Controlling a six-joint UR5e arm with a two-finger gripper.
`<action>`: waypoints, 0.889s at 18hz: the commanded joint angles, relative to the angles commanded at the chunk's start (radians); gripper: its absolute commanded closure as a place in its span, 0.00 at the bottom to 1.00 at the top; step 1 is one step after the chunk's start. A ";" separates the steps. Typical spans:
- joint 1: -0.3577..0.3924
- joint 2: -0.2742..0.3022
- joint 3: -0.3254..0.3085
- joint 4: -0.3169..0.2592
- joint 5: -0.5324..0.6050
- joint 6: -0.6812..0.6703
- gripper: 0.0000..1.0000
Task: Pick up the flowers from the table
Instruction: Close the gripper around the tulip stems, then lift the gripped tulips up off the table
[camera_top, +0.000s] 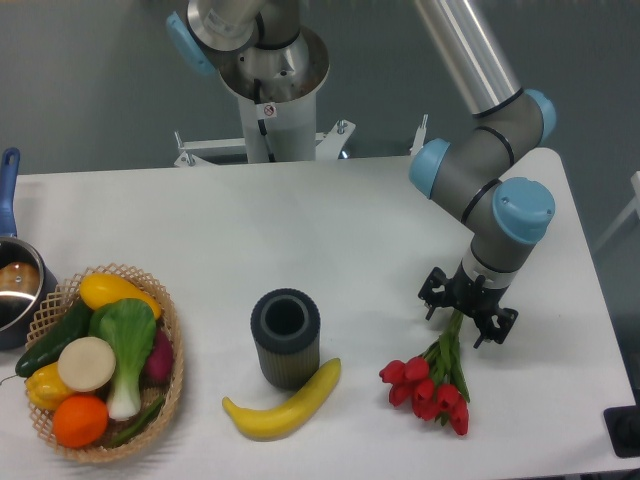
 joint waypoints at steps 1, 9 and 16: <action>0.000 0.002 0.000 0.000 0.000 0.000 0.37; -0.002 0.003 -0.002 0.005 0.000 -0.011 0.72; 0.000 0.021 0.003 0.006 -0.002 -0.026 0.75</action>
